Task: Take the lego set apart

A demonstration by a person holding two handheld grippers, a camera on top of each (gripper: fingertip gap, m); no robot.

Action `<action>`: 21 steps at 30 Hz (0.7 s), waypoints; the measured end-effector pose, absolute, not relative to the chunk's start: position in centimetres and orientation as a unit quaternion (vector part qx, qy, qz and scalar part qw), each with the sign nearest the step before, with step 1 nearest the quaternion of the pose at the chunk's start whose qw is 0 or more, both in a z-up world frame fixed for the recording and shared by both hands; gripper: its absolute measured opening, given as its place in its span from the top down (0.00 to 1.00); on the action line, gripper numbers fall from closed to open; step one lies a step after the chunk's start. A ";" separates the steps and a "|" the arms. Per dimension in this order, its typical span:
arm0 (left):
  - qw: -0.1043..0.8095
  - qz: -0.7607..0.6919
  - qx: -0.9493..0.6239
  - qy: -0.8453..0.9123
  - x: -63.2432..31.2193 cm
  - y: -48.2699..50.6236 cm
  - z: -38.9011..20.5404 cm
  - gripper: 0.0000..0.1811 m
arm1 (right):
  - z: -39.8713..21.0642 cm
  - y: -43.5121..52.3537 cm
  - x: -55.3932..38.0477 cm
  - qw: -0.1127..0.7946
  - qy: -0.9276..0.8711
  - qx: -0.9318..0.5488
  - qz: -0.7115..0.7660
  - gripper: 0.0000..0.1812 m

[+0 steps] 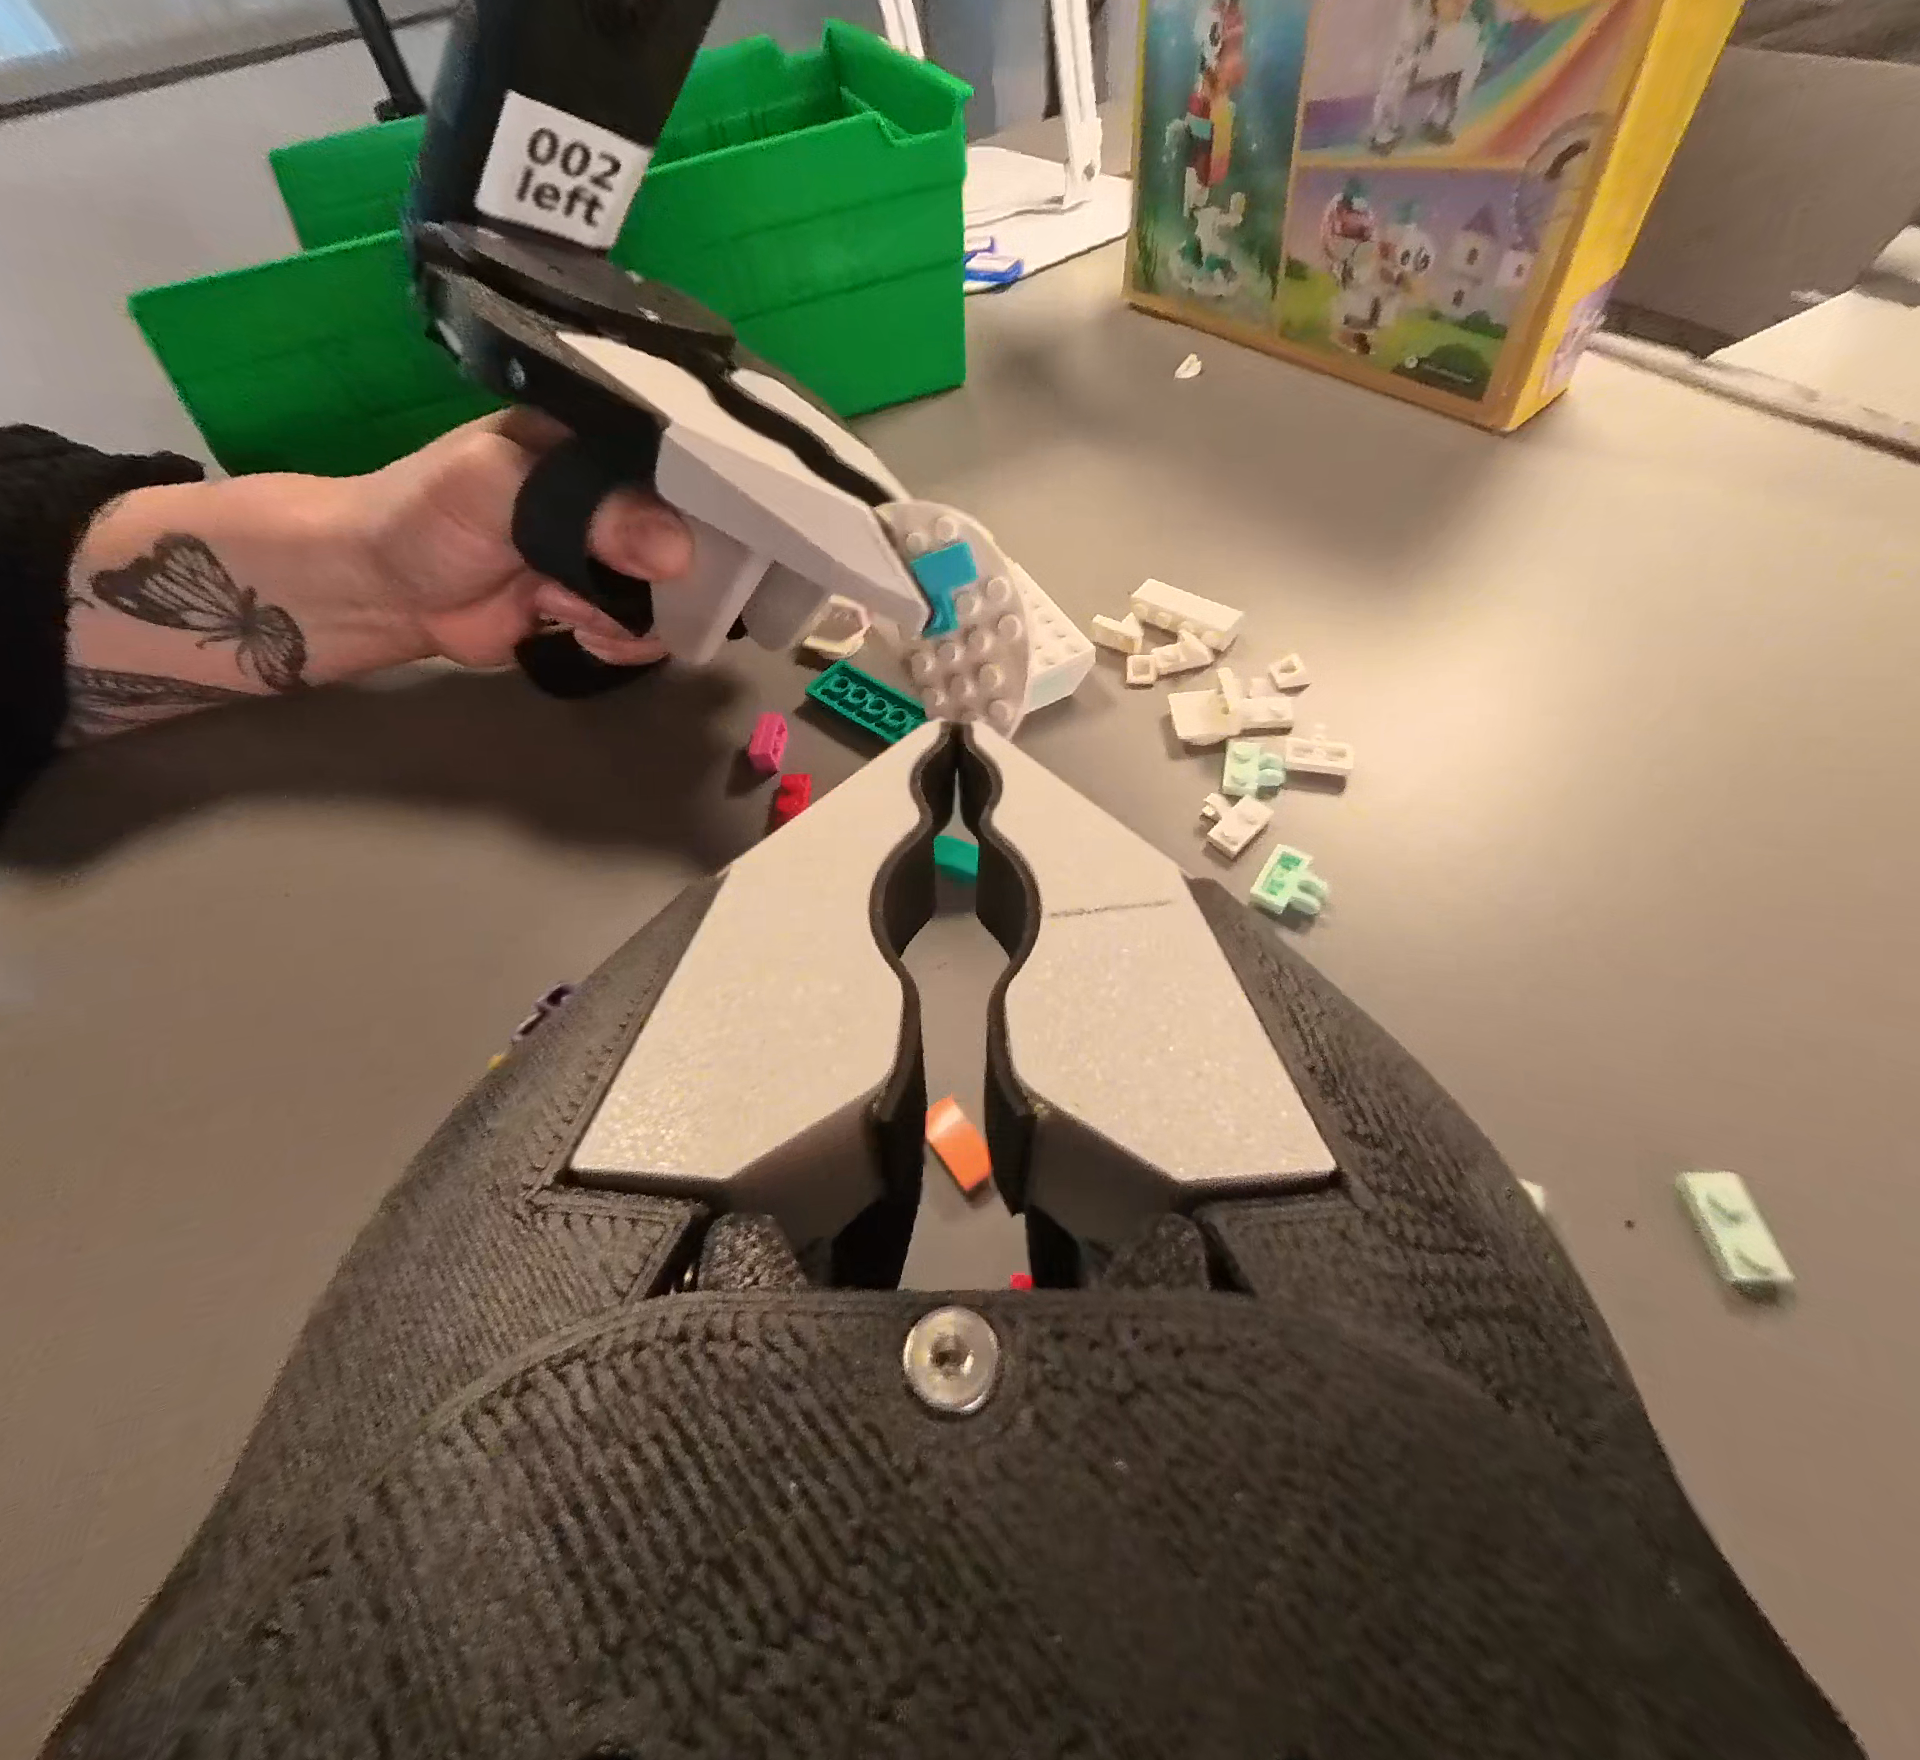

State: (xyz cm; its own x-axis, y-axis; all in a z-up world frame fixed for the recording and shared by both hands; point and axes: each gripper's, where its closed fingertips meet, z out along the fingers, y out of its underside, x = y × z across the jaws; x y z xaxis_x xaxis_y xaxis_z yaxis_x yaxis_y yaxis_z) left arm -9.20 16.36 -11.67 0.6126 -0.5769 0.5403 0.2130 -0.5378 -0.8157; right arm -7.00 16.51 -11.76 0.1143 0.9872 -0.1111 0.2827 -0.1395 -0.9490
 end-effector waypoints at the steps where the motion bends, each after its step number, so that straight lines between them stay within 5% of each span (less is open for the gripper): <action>1: 0.464 -0.430 -0.766 0.114 -9.3 16.4 -11.6 0.95 | -11.5 16.8 -6.9 0.427 -0.506 -0.620 0.421 1.00; 8: 0.457 -0.438 -0.766 0.116 -9.1 16.3 -11.7 0.95 | -10.1 18.1 -6.7 0.486 -0.476 -0.609 0.407 1.00; 21: 0.435 -0.470 -0.752 0.157 -7.2 15.2 -11.5 0.95 | -11.7 15.7 -8.2 0.516 -0.593 -0.547 0.289 0.83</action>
State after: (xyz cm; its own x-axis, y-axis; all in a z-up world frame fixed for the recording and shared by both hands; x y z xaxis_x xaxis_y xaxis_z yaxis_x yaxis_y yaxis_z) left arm -7.19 15.16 -11.51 0.5091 -0.6444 0.5706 0.1729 -0.5728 -0.8012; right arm -8.20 15.72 -11.65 0.1301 0.9465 0.2953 0.3495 0.2349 -0.9070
